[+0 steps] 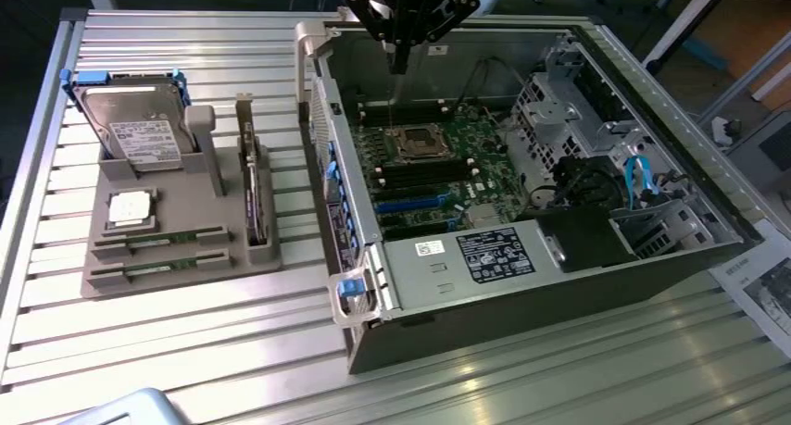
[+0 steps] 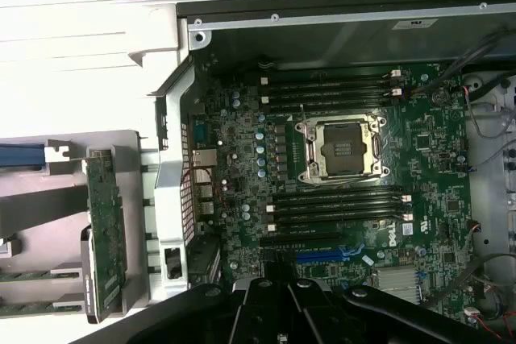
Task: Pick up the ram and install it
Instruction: 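Reach for the ram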
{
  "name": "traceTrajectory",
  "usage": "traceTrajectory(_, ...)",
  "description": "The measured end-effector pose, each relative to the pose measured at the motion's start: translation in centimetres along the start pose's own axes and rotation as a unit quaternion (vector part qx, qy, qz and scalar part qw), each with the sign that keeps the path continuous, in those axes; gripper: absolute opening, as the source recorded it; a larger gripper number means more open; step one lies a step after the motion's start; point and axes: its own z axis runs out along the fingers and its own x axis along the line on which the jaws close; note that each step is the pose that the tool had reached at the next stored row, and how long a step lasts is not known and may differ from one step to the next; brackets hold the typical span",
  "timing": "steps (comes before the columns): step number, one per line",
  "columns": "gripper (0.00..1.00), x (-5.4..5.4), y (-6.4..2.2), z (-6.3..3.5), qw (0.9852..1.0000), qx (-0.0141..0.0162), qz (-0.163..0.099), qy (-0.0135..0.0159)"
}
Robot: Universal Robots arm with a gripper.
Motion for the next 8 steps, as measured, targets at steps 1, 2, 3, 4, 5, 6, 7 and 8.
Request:
traceTrajectory(1, 0.10, 0.01, 0.00, 0.00, 1.0000, 0.0000, 0.000, 0.0000)
traceTrajectory(2, 0.10, 0.02, 0.00, 0.00, 1.0000, 0.0000, 0.000, 0.0000)
traceTrajectory(3, 0.10, 0.04, 0.00, 0.00, 1.0000, 0.0001, 0.000, 0.0000)
traceTrajectory(4, 0.10, 0.07, 0.00, 0.00, 1.0000, 0.0000, 0.000, 0.0000)
traceTrajectory(5, 0.10, 0.12, -0.01, -0.01, 1.0000, 0.0000, 0.000, 0.0000)
traceTrajectory(6, 0.10, 0.18, -0.01, 0.00, 1.0000, 0.0000, 0.000, 0.0000)
traceTrajectory(7, 0.10, 0.26, -0.02, -0.01, 1.0000, 0.0000, 0.000, 0.0000)
traceTrajectory(8, 0.10, 0.39, -0.03, -0.01, 1.0000, 0.0000, 0.000, 0.0000)
